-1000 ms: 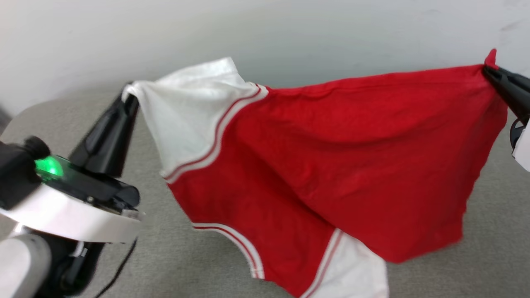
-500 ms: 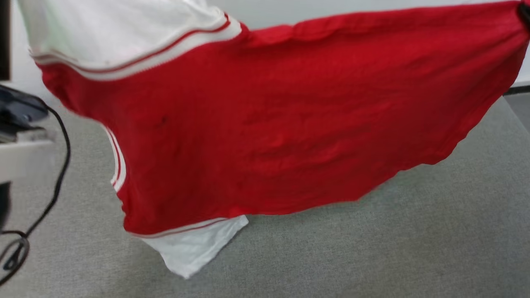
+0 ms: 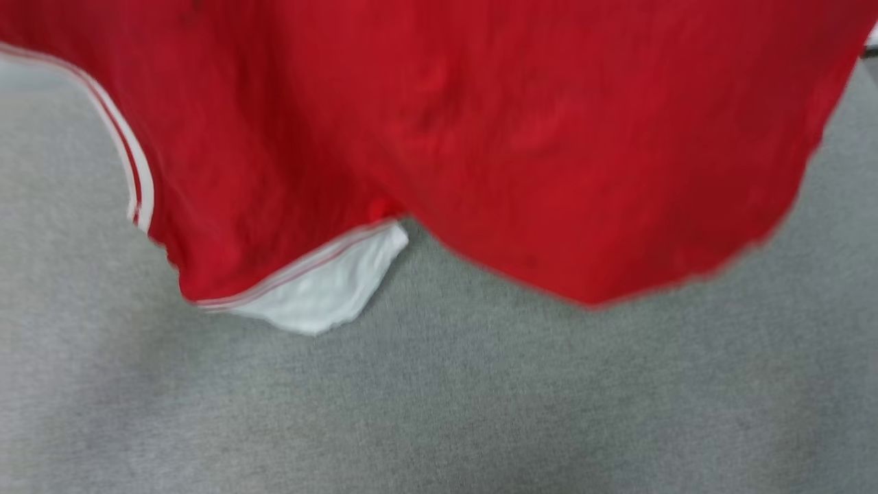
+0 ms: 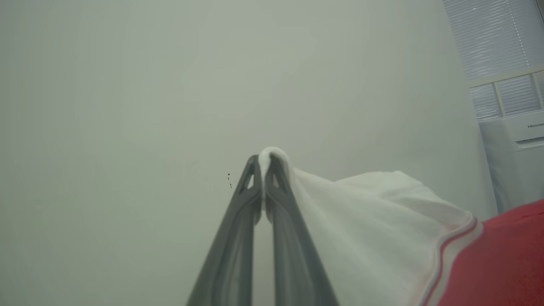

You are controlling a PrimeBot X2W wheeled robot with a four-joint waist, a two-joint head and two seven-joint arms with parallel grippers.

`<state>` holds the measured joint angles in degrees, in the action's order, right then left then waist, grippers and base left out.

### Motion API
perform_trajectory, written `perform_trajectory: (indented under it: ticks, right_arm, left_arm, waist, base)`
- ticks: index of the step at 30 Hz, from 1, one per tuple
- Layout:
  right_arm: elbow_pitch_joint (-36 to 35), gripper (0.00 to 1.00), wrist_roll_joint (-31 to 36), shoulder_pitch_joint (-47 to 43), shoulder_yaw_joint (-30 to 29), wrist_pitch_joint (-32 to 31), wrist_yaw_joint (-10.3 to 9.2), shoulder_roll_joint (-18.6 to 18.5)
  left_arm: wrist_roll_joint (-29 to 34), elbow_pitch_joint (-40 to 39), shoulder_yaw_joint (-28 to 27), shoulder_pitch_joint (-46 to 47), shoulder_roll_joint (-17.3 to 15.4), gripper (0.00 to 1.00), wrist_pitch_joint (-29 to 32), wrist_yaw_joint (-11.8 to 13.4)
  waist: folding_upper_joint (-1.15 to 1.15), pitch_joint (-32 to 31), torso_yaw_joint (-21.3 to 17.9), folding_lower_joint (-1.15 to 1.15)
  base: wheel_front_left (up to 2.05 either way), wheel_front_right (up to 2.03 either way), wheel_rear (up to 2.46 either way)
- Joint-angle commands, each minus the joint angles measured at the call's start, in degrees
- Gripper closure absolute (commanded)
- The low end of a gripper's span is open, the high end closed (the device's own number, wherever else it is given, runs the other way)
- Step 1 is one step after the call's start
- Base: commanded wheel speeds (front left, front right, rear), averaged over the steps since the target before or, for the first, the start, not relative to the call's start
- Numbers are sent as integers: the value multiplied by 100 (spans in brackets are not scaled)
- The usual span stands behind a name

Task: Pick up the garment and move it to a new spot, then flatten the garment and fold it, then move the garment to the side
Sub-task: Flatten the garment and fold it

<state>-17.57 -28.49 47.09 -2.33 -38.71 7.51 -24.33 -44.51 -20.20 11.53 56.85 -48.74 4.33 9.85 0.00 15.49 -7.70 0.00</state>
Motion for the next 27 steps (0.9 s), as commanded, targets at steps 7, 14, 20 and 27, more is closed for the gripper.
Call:
perform_trajectory:
  ticks: [7,14,20,27]
  right_arm:
    - [954,100,461,1551,299,637,-4,156]
    - [2266,100,1116,3124,203,1474,-5,603]
    - [3158,100,1692,3977,96,2170,-5,938]
    - [4459,100,2274,4005,195,3153,-5,1258]
  left_arm:
    - [373,1335,402,1969,93,100,164,-634]
    - [830,2886,725,4035,517,100,13,-1105]
    - [1222,3907,981,5071,908,100,-470,-1322]
    - [1332,5123,1312,4718,1378,100,-1582,-1538]
  waist:
    - [0,1271,-32,0]
    - [0,2034,10,0]
    - [0,2408,121,0]
    - [0,2541,376,0]
  base:
    - [0,0,0]
    - [0,0,0]
    - [0,0,0]
    - [0,0,0]
